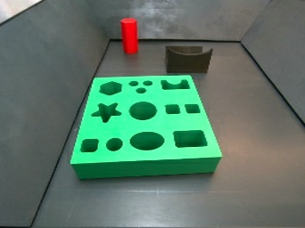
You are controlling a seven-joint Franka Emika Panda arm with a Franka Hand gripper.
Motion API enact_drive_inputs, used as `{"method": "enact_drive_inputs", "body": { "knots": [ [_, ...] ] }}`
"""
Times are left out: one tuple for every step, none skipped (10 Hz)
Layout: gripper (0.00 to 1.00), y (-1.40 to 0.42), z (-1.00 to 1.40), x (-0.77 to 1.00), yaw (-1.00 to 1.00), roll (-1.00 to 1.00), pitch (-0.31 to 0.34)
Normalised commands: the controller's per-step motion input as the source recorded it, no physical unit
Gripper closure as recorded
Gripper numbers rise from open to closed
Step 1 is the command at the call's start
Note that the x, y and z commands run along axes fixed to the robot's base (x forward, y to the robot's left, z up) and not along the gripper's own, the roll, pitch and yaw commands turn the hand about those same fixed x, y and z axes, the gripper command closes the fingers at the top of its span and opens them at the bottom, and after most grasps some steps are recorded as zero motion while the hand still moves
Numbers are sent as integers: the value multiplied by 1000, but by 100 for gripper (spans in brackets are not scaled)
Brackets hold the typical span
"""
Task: Pick up the hexagon object. Move up. Move to above the board. Insert the hexagon object.
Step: Pick up the hexagon object.
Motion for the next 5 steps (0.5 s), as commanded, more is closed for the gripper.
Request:
{"method": "enact_drive_inputs", "body": {
  "knots": [
    [0, 266, -6, -300, -243, -67, -26],
    [0, 394, -40, -306, -291, -113, -63],
    [0, 423, -66, -214, -343, -104, -56],
    [0, 320, -51, -203, -423, -106, -80],
    [0, 186, -86, -169, -486, -100, -129]
  ]
}}
